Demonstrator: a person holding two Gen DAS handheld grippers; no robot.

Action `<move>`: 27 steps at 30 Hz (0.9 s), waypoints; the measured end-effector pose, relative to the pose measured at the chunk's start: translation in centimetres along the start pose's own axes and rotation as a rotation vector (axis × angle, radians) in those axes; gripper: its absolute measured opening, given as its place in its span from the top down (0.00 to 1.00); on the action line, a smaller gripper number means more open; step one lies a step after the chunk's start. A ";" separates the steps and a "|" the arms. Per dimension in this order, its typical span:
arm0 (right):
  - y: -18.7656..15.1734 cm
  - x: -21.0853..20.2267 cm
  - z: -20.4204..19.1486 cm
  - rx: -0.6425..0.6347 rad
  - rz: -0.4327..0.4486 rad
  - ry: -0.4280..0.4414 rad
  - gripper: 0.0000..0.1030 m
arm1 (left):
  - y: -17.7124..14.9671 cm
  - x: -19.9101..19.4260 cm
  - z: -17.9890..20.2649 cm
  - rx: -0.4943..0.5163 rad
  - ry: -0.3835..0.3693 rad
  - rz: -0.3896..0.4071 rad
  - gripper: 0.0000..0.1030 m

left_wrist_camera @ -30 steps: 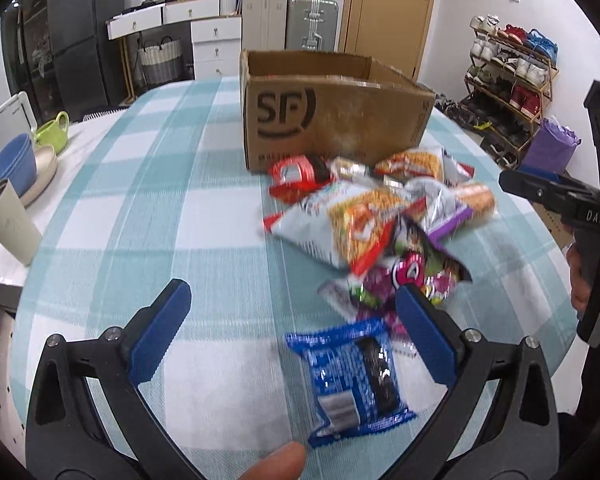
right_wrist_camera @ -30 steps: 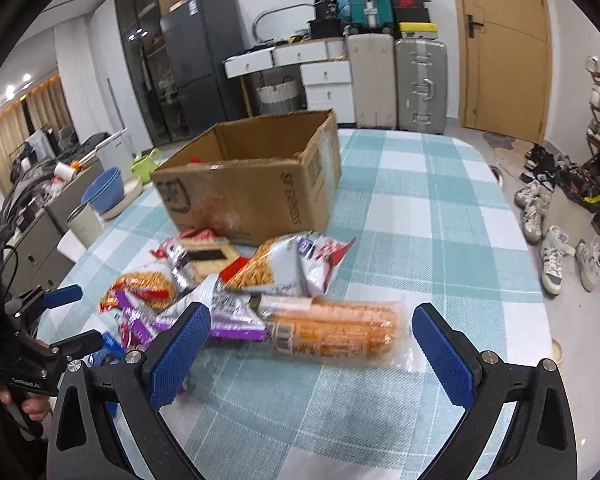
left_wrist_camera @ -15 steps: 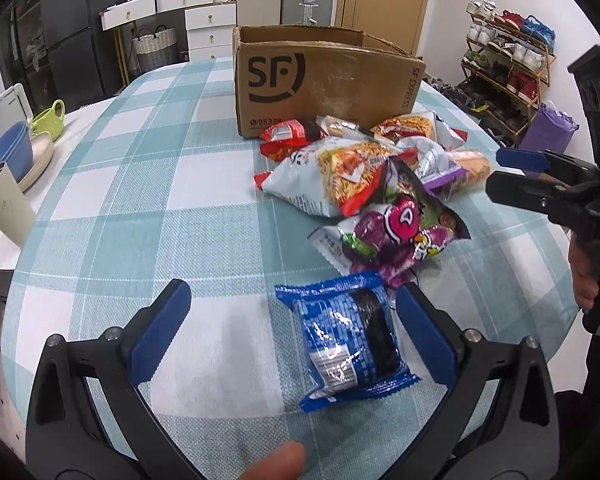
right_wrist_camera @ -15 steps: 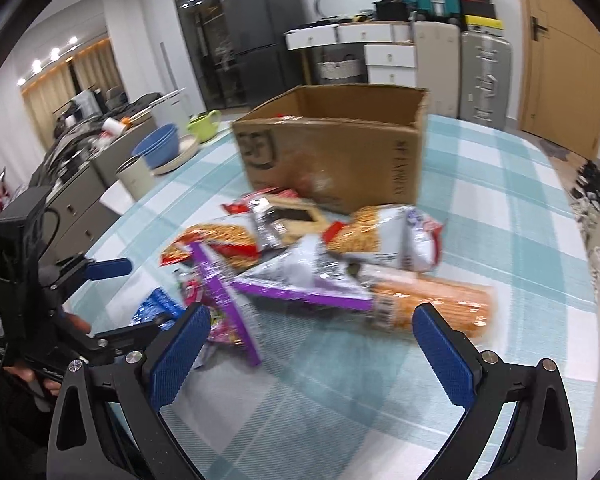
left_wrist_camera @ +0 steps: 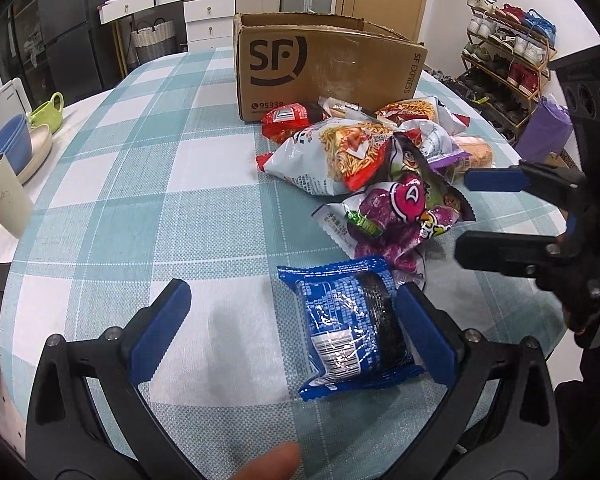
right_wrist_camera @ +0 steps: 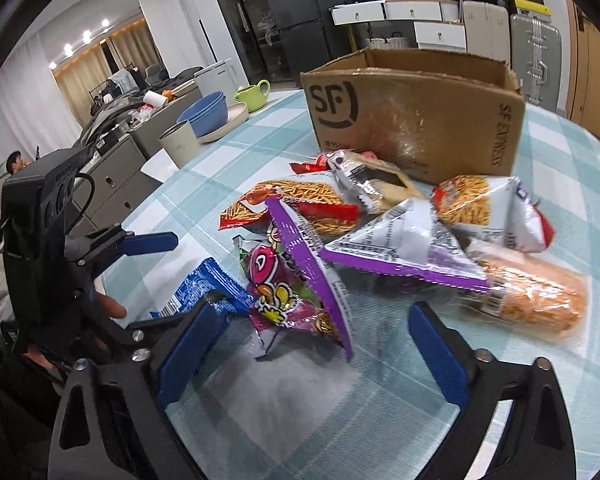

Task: Organize snacks
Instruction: 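Grasp the blue cookie pack with the left tool while the right tool grasps the purple candy bag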

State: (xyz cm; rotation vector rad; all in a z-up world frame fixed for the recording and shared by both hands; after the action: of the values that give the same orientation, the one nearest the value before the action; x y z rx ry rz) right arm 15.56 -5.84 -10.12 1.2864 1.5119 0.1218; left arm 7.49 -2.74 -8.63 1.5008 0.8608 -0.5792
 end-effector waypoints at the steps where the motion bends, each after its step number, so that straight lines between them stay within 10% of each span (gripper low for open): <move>1: 0.0 0.3 0.0 0.004 0.000 0.002 0.15 | 0.0 0.1 0.0 0.000 -0.005 -0.004 0.01; 27: 0.6 2.2 -0.3 0.002 0.025 -0.009 0.53 | -0.7 -0.7 1.1 0.047 -0.124 -0.014 0.29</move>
State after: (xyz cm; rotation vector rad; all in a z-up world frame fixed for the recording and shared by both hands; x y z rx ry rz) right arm 16.14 -3.80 -10.99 1.3065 1.4889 0.1310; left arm 6.72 -4.00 -8.65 1.4859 0.7669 -0.6997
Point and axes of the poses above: each gripper's, at about its wrist camera, not at the fingertips, and x roughly the way its jaws point, z to its right, y to its top, the point moved 7 cm from there along x, roughly the way its jaws point, and after that the axes turned 14 degrees about y, right-handed, at the moved point
